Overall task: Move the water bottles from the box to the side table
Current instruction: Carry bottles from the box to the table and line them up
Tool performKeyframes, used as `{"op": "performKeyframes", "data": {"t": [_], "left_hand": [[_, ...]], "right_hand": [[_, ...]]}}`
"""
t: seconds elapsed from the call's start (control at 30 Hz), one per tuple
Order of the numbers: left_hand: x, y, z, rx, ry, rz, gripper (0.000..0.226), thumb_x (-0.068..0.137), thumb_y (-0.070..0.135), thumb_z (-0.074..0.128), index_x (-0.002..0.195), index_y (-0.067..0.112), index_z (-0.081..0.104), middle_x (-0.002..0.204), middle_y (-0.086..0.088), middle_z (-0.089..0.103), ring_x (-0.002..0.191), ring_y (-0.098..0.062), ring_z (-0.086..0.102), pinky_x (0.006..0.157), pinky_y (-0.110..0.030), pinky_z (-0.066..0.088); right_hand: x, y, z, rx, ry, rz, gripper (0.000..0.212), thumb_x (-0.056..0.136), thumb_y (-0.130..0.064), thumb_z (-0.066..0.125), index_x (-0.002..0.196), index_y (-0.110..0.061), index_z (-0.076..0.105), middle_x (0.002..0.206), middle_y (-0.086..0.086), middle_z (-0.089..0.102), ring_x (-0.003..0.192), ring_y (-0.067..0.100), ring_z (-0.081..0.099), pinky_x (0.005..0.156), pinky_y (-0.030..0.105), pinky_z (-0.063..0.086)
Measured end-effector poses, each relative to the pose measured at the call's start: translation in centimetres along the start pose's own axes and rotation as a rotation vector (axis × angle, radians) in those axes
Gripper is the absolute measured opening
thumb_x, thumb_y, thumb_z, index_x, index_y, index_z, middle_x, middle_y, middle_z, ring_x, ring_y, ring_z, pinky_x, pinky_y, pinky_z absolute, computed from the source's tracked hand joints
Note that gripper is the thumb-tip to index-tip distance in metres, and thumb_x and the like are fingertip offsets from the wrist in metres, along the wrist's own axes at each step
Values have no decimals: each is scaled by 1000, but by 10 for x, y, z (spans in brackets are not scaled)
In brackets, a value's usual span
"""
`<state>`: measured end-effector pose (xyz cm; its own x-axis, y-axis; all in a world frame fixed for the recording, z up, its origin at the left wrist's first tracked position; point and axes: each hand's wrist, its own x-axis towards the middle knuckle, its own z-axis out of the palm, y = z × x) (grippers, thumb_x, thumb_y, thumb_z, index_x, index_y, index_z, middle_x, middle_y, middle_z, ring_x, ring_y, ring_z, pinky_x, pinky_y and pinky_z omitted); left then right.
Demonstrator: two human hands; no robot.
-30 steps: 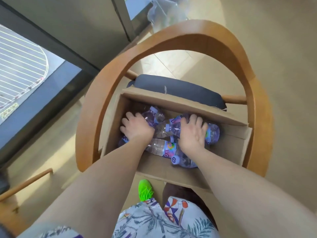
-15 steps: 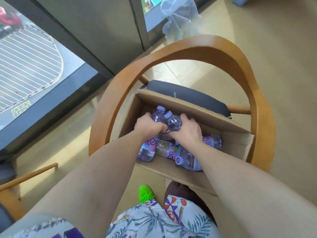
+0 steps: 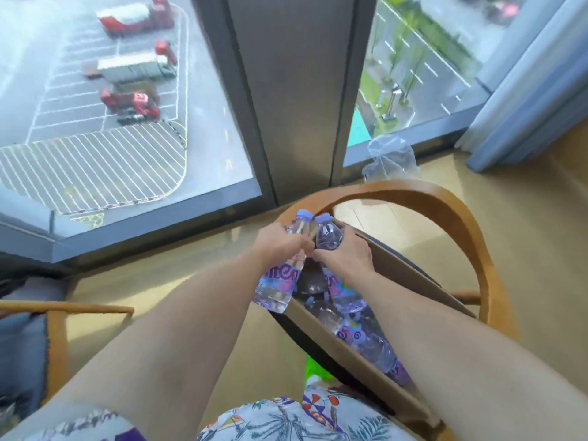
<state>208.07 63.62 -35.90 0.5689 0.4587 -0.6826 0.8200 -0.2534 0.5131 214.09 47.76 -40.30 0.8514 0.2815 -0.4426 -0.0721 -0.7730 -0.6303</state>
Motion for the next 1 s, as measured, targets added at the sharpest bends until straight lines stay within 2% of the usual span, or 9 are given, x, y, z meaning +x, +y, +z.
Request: {"op": "performKeyframes", "data": {"t": [0.17,0.3,0.37,0.53,0.63,0.7,0.83,0.9,1.0], "left_hand": [[-67,-44,-81,-119,210,-4,54,40,48,76,87,24,63,89,0,68,75,-16,67,55,-25,45],[-132,-106,-147,-193,391,-21,57,43,46,74,94,23,63,94,-4,67,79,-20,66,62,-27,52],[-168,-146,-175,-242,483,-50,61,48,45,76,102,21,60,95,-4,65,81,-21,66,65,-30,55],[-270,-258,-224,-353,703,-152,68,46,49,77,105,19,63,98,-5,68,82,-22,67,60,-26,48],[-334,-327,-237,-375,831,-260,67,46,51,73,104,19,69,96,-5,70,84,-22,66,61,-30,47],[-377,-373,-239,-456,919,-321,67,41,48,74,101,19,70,94,-4,73,85,-22,69,66,-33,54],[-464,-462,-230,-602,1126,-454,71,27,52,72,91,22,67,93,-2,71,81,-22,67,62,-29,50],[-505,-502,-219,-689,1209,-503,76,21,49,70,91,20,68,86,-2,73,76,-21,69,64,-29,55],[-560,-558,-197,-853,1310,-546,75,23,35,76,94,13,67,82,-10,77,79,-31,76,78,-47,64]], "right_hand": [[-48,-82,31,-42,-94,-210,69,47,-61,69,101,-21,54,96,2,65,96,29,62,71,36,47],[-110,-145,75,-116,-169,-393,57,52,-60,70,92,-25,50,82,-4,57,81,24,58,53,30,34],[-147,-173,98,-132,-185,-481,55,50,-61,67,88,-24,55,79,-5,59,75,20,60,54,28,38],[-249,-231,164,-122,-310,-738,56,58,-55,75,98,-22,52,83,-3,59,74,15,57,57,31,41],[-319,-255,207,-118,-390,-858,57,61,-53,78,101,-23,52,84,-5,57,73,12,55,54,30,38],[-368,-266,236,-113,-452,-946,52,61,-54,80,94,-25,52,83,-5,58,71,10,54,53,30,38],[-467,-278,289,-107,-637,-1098,70,53,-67,74,104,-22,57,94,-1,66,84,21,63,75,41,56],[-514,-279,314,-120,-699,-1158,64,54,-64,73,102,-25,56,95,-4,68,85,20,64,79,41,57],[-585,-275,350,-154,-818,-1232,57,51,-61,70,94,-26,55,87,-7,66,79,16,63,73,39,55]]}}
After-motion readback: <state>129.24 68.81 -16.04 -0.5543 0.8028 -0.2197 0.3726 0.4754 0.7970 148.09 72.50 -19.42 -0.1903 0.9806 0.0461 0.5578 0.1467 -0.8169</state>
